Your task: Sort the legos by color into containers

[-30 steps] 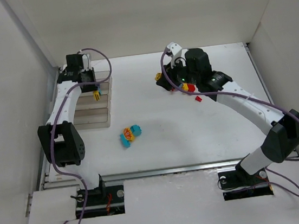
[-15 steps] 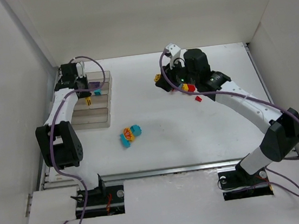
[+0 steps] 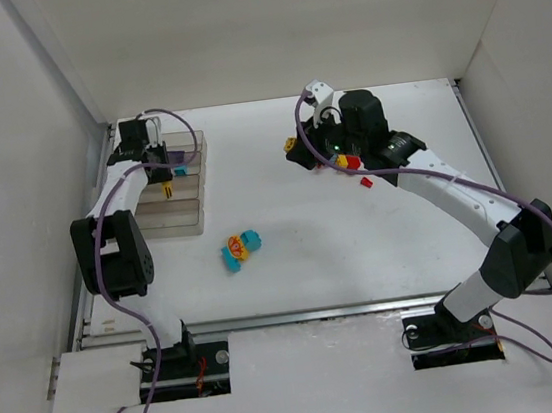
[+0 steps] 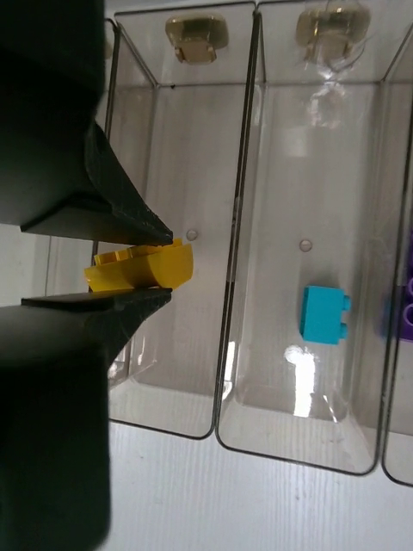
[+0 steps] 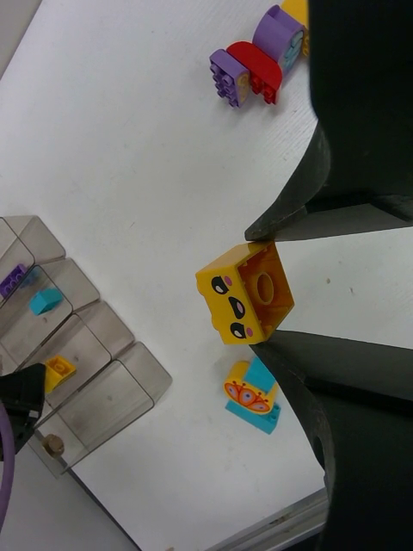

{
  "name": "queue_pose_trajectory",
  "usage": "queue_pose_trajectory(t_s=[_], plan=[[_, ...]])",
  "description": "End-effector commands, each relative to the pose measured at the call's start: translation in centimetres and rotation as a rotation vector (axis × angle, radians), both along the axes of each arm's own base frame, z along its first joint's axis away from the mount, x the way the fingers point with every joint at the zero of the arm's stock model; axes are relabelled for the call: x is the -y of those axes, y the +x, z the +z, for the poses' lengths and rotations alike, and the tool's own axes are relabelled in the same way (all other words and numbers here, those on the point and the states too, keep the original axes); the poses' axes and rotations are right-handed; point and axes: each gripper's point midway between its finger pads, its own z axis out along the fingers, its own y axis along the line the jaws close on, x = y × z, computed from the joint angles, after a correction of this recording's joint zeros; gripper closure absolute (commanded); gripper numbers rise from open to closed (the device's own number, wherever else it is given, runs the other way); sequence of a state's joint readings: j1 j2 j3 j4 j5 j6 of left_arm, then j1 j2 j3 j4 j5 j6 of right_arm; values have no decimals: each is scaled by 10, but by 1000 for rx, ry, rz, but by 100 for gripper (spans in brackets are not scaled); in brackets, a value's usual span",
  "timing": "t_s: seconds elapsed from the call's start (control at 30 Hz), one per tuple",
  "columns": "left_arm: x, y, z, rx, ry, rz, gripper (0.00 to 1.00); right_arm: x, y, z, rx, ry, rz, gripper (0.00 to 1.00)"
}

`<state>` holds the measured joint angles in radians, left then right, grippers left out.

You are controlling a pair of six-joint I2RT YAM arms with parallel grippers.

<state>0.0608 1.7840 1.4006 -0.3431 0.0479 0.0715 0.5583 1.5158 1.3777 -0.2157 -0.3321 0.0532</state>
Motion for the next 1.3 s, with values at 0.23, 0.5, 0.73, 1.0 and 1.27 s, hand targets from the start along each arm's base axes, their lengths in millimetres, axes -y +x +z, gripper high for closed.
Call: queue_pose_trajectory(t_s=[0.23,0.5,0.73,1.0,1.27], plan=[[4,-10,-1,-36,-21,-35,31,-12,0,11,23,34,32,100],[83,-11,107,172,-158,-372,30,-29,-27,45,55,115,259,100],[153,-39,178,489,227,-885,25,-34,-26,93,-83,261,386,100],[173,-72,234,1106,688,-1081,16,-36,-16,115,-86,316,371,100],[237,-129,259,1381,749,-1245,14,-45,-33,121,-88,339,403,100]])
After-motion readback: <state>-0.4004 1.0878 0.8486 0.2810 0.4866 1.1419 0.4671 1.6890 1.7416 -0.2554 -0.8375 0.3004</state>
